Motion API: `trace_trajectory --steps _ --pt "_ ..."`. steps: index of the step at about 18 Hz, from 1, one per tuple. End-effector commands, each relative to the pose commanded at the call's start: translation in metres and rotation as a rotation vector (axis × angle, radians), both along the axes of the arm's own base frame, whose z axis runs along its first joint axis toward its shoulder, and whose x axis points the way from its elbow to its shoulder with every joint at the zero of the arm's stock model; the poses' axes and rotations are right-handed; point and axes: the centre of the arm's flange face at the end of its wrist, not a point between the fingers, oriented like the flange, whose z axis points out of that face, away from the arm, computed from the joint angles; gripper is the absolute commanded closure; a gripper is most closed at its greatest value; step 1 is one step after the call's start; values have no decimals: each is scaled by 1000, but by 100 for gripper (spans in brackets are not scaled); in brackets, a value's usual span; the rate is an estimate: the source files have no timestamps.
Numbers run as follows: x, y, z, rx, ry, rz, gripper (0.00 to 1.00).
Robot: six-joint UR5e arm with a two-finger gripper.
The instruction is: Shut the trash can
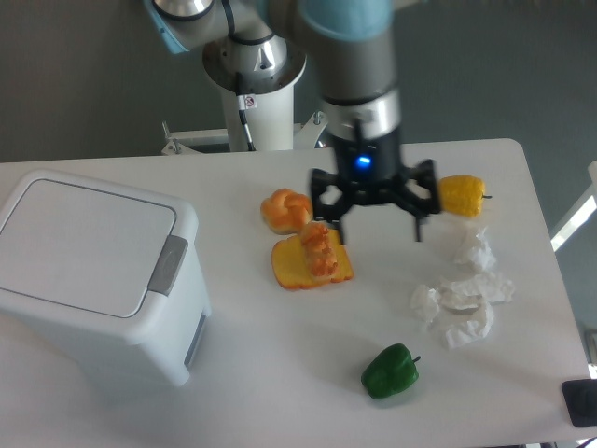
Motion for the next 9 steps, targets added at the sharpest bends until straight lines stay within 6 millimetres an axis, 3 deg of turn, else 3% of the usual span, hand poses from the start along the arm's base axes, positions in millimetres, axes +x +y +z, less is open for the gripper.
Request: trace_trajectory --steps 4,6,9 --pt "-54 -43 -47 -94 -26 -192 0" --pt "-94 -71 -73 -129 -24 -290 0" --pt "-115 -85 -88 -161 -30 -371 0"
